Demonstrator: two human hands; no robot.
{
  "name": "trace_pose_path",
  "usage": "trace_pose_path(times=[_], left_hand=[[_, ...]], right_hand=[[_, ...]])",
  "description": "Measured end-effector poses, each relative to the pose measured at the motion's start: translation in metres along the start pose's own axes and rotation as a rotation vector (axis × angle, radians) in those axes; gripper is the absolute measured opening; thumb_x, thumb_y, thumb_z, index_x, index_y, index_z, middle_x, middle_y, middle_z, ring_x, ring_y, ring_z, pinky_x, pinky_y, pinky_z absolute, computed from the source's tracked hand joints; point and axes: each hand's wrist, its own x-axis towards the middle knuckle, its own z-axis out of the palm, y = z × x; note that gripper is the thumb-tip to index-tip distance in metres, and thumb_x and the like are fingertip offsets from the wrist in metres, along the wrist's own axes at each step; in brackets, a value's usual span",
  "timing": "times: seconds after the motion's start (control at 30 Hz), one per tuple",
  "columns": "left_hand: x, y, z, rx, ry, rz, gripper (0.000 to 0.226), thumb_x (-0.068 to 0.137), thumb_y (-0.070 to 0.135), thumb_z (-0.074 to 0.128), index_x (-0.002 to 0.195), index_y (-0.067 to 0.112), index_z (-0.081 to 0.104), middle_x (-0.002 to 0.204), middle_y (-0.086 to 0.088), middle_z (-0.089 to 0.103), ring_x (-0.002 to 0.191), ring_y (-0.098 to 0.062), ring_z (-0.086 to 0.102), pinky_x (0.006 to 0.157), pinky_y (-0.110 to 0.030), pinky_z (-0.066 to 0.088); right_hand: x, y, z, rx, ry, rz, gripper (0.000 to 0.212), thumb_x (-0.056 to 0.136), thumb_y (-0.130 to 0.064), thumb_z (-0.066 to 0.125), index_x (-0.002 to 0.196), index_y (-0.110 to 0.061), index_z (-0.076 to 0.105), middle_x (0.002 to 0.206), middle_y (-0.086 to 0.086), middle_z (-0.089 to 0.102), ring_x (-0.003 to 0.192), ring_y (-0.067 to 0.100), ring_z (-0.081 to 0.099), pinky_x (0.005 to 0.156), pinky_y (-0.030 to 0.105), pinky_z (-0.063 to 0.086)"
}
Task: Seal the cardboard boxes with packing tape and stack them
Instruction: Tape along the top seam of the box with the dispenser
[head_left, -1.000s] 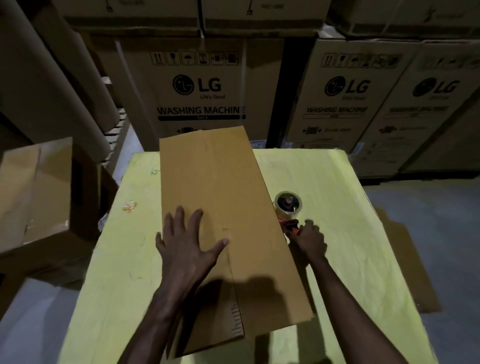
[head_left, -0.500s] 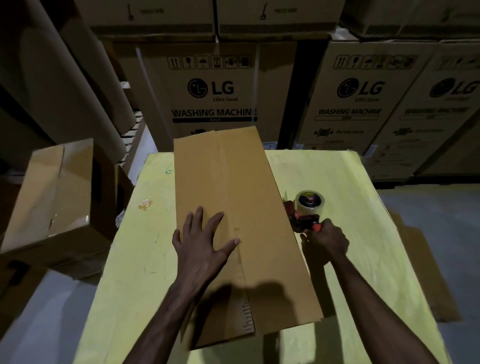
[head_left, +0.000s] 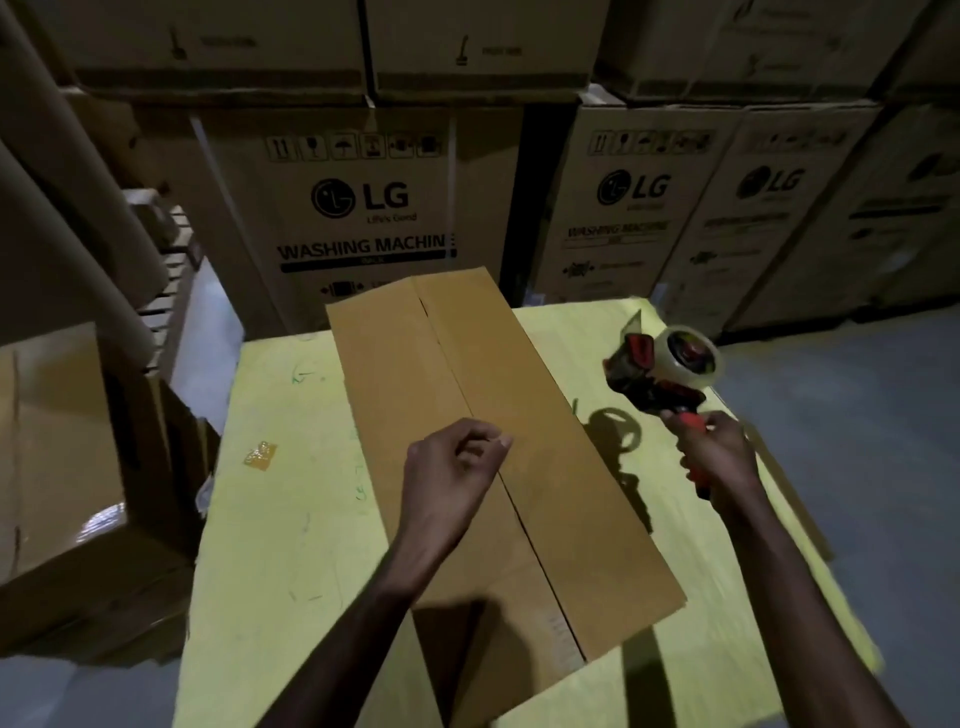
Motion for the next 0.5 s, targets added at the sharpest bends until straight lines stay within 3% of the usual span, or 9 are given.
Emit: trace_pose_path(times=[0.1,0.27,0.4,0.5], left_hand=[[0.014,0.024,0.005,-0.241,-0.112,-0.120,0.024,0.097,0.045,0.070,0.091,0.024,0.079,0.083,0.003,0.077,0.074,-0.016,0.073,0.071,-0.046,0.060],[0.040,0.055,0.006,-0.442,-0.301,-0.386,0.061,0.098,0.065,0.052,0.090,0.009,0.075,0.078,-0.011,0.075,0.064,-0.019,0.069,0.058,-0.028,0.050],[0.037,0.051,0.001,-0.524,-0.256,-0.486,0.066,0.097,0.070,0.047,0.081,0.009,0.067,0.078,-0.014,0.074,0.062,-0.020,0.068,0.061,-0.028,0.052],[0.030,0.040,-0.012,-0.603,-0.235,-0.600,0.065,0.096,0.069,0.050,0.074,0.008,0.062,0.071,-0.013,0.071,0.058,-0.021,0.066,0.059,-0.028,0.051]], right_hand=[[-0.037,-0.021,-0.007,-0.065,0.029,-0.109,0.034,0.086,-0.057,0.070,0.092,-0.027,0.055,0.074,0.010,0.067,0.058,0.030,0.061,0.048,0.034,0.043],[-0.090,-0.042,0.006,-0.148,-0.034,-0.250,0.038,0.086,-0.065,0.066,0.099,-0.032,0.053,0.079,0.002,0.067,0.069,0.027,0.066,0.051,0.040,0.053],[-0.121,-0.047,0.023,-0.193,-0.065,-0.344,0.036,0.088,-0.061,0.067,0.103,-0.034,0.050,0.083,-0.007,0.065,0.076,0.018,0.063,0.068,0.041,0.056],[-0.139,-0.049,0.030,-0.199,-0.038,-0.414,0.036,0.087,-0.059,0.068,0.104,-0.035,0.048,0.083,-0.011,0.063,0.078,0.017,0.062,0.067,0.037,0.053]])
